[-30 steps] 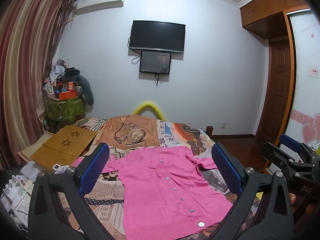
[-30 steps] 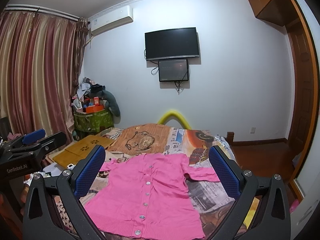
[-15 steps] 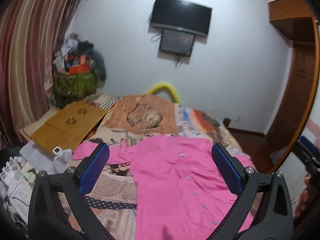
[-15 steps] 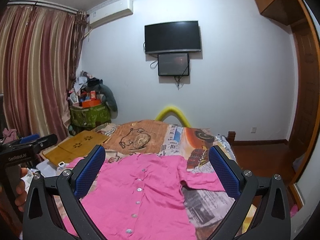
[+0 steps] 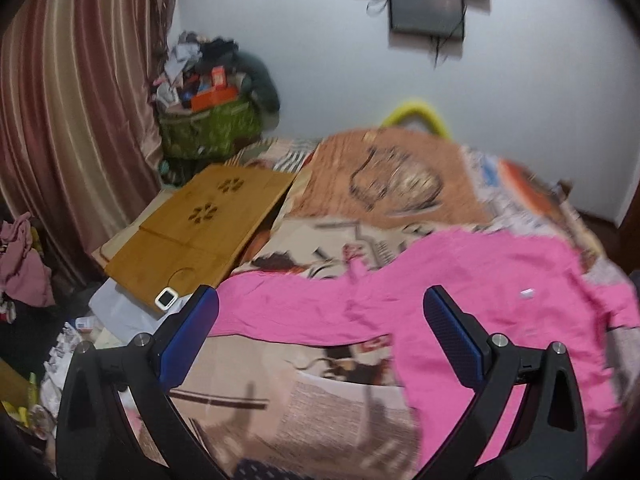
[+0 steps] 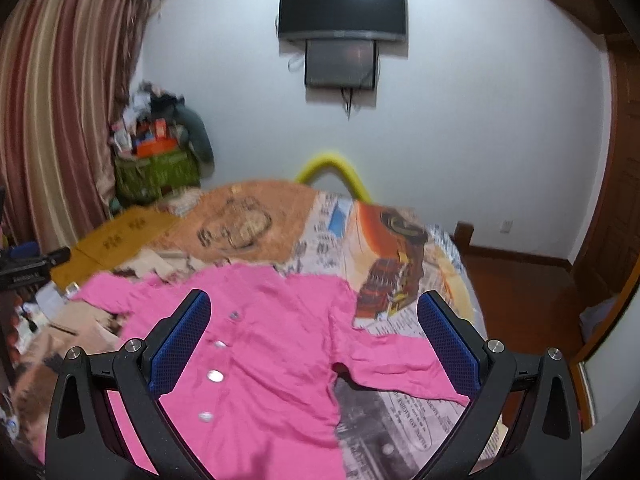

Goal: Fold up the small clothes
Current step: 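Grasp a pink cardigan sleeve cuff with the left gripper and lift it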

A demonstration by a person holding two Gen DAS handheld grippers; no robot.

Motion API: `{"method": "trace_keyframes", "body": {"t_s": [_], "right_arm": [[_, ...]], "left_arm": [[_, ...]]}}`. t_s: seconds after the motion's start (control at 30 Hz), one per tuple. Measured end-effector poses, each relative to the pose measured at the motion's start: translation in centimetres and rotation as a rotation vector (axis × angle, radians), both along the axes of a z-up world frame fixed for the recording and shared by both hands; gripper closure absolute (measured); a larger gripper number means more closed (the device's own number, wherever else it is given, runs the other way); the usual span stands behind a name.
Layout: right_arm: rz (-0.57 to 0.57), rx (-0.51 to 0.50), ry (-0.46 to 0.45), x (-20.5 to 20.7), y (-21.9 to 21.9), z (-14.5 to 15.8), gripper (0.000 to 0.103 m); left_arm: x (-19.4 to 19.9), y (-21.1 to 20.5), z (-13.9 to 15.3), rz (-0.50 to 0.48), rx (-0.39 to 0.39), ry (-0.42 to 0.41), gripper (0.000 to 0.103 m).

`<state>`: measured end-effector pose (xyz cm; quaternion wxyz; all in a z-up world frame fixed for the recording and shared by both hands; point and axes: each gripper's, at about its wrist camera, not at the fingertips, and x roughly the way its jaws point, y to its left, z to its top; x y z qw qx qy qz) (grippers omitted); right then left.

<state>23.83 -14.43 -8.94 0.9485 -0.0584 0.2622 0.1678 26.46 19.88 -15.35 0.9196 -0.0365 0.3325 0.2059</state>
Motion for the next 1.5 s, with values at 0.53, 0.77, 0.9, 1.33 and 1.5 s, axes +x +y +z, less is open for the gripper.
{"method": "trace_keyframes", "body": {"t_s": [0.53,0.77,0.9,1.33,1.5], "right_arm": [[0.03,-0.064,0.261,13.0,-0.7,-6.0,0.024],[0.048,-0.078,0.345,18.1,-0.3,-7.8,0.032],[0.064,-0.047,0.414,20.7,-0.2,-9.3,0.032],[0.162,-0.097,0.457,23.5,2.8,-11.3,0.061],[0.179,-0.315,0.333,22.0,4.8,-12.1,0.095]], "left_arm": [[3.6,11.1,-9.3,0.122,-0.201,0.263,0.003],[2.8,14.1,-11.5,0.153,-0.381,0.274,0.021],[3.1,15.2,-13.1,0.177,-0.538,0.269,0.027],[6.5,12.8,-11.9,0.212,-0.173,0.306,0.098],[6.9,12.0,-10.5,0.204,-0.064,0.282,0.099]]}}
